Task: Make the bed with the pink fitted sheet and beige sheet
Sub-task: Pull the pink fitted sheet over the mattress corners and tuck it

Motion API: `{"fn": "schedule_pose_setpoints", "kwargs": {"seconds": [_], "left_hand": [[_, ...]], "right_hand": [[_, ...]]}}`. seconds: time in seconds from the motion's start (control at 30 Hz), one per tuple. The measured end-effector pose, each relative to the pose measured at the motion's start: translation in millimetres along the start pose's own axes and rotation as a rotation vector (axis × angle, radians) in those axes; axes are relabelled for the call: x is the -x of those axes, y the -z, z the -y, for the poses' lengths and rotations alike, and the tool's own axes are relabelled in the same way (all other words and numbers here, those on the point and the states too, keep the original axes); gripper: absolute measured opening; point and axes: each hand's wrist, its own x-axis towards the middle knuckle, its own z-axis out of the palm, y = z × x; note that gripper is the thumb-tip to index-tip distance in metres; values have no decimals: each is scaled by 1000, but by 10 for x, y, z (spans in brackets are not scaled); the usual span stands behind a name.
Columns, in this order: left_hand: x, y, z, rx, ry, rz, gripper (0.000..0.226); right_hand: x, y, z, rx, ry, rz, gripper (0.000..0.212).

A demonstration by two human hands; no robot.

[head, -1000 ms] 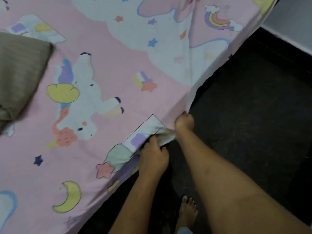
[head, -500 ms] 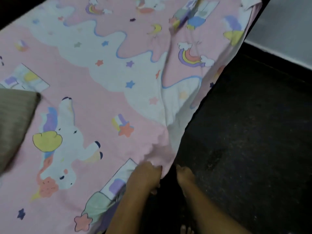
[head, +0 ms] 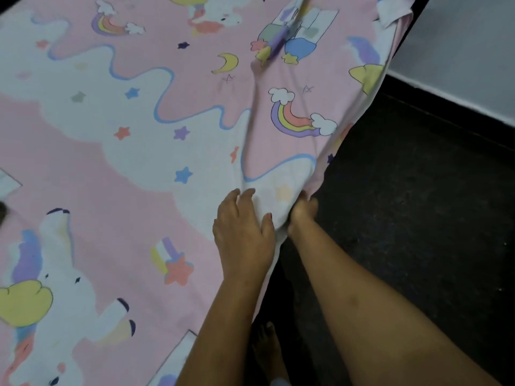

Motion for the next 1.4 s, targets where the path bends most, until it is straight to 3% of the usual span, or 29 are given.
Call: {"fn": "schedule_pose_setpoints", "kwargs": {"seconds": [0.27,0.47,0.57,0.63,0.67,0.73,0.8,0.87,0.97,1.07,1.27,1.4], "left_hand": [[-511,-120,-187,-96,-145,127,54],[-862,-198,-275,-330,-245,326,63],[-1039,-343,-373,-370,-268,336,66],[-1155,-463,-467,-385,-274,315,66],[-1206,-512,-515,-405,-278,303,68],[-1306,-594,-602,-433,-304,284,76],[-1390,-665,-668,-429,-315,271,80],[-1443,-716,-743,-422,-320,239,74],[-1553,-785,-950,-406,-274,258,72],[-1708,-849,-1180,-390,-195,278,82],[-2076,-1041,-1524,-351,-169,232,68],[-2198,-1144,-1678,-402,-170,237,65]], "right_hand": [[-318,591,-19,753,147,-346,27],[-525,292,-125,760,25,-204,35],[-667,325,-88,868,37,-80,39],[-748,291,30,819,60,11,36],[-801,270,126,677,75,42,34],[-893,224,428,131,37,104,36],[-1030,187,852,-311,20,177,52],[-1192,94,1314,-418,82,173,67],[-1323,-17,1920,-281,144,81,66],[-1430,-45,2230,-210,201,-12,17],[-1706,153,2428,-71,299,-388,17],[-1868,537,2257,386,262,-374,22]]}}
